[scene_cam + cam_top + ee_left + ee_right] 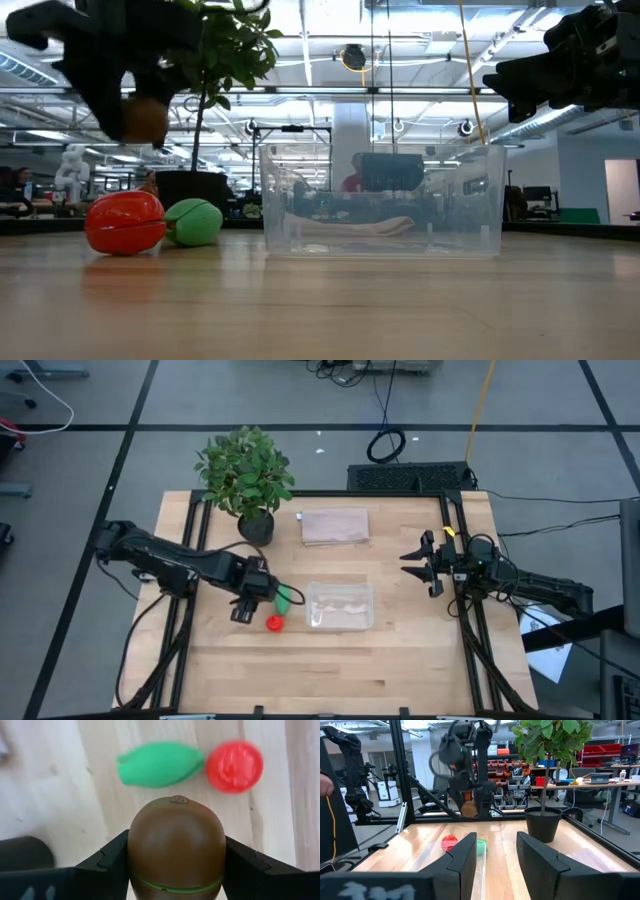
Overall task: Pick and placing Produce into tupperware
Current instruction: Put the brown kiwi into the transparent bin
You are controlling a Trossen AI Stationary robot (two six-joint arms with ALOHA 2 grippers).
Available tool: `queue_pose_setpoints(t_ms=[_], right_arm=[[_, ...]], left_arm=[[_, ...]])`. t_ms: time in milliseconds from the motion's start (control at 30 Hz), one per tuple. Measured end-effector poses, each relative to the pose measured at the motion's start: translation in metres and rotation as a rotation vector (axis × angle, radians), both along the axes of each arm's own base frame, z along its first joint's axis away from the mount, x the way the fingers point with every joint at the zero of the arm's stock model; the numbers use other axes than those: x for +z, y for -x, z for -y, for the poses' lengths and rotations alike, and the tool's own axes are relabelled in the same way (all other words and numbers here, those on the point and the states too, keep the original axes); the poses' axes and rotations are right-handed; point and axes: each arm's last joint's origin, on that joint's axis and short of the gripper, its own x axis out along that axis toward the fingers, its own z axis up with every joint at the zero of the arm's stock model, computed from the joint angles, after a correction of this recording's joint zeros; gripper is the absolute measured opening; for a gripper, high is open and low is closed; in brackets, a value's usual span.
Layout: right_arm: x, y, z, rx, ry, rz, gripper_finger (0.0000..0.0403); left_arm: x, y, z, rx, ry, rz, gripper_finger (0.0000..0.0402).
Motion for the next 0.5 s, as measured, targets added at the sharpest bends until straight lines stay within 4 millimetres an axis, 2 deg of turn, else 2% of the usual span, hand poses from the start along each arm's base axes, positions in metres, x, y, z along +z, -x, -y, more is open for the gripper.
queue_pose_setpoints(t_ms=[233,500], right_arm=[[0.000,0.000,0.000,0.000,0.000,0.001,0.0132],[0.000,0.000,0.000,-0.001,0.011,0.002,0.0132]], left_arm=[[0.042,0.029,-0.011,0.083,0.018,0.209,0.0223],[0.085,0.056,-0.016,0.069,0.089,0.544,0.0223]])
